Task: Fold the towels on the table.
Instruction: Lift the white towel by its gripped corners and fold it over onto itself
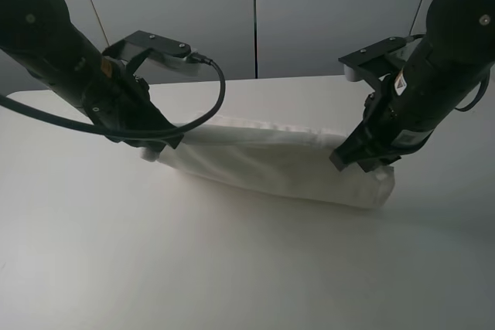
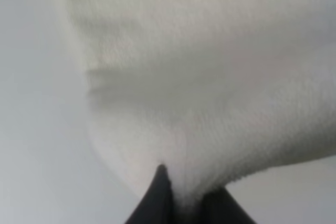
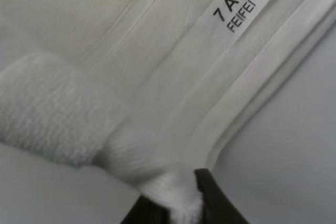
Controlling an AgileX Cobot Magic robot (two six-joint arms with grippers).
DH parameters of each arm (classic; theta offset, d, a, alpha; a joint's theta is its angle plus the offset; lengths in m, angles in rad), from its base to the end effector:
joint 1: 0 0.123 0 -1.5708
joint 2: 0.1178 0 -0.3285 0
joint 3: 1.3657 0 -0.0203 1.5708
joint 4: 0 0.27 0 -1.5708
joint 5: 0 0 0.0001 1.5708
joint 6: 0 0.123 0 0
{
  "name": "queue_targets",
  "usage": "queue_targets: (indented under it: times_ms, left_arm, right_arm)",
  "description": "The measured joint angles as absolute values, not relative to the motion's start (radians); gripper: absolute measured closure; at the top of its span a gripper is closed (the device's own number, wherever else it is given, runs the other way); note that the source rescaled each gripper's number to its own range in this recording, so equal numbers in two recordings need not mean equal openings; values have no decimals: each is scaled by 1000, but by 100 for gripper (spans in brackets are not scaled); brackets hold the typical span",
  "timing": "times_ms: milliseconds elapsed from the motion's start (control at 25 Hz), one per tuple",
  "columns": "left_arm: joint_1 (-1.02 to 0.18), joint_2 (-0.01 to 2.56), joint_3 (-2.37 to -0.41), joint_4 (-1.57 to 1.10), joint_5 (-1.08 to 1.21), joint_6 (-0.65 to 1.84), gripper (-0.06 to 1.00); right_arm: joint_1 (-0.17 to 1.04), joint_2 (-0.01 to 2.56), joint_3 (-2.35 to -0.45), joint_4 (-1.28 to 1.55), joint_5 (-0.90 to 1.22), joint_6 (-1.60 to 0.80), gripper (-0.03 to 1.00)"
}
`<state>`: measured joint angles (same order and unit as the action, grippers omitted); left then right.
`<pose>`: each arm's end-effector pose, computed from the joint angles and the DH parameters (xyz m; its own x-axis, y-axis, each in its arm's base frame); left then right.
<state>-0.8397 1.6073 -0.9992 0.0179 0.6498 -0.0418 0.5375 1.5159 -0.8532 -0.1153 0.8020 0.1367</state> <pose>0.2298 -0.2542 0.2175 -0.6351 0.6669 -0.3898 0.7244 0.6894 -0.0008 0.2475 0.1357 0.2007 -0.8690 -0.4526 -0.1997 -0.4481 0.8912 -0.0700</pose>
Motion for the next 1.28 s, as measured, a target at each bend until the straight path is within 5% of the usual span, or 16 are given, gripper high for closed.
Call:
queue_targets:
  times_ms: [720,1280]
  left_arm:
    - [-850,1510,-999,-256,745,100,94]
    - [-825,1508,-989,-170,671,15,94]
  right_arm:
    - [537,1308,-853,36,1006,51,97]
    - [537,1308,-853,-94,938,178,97]
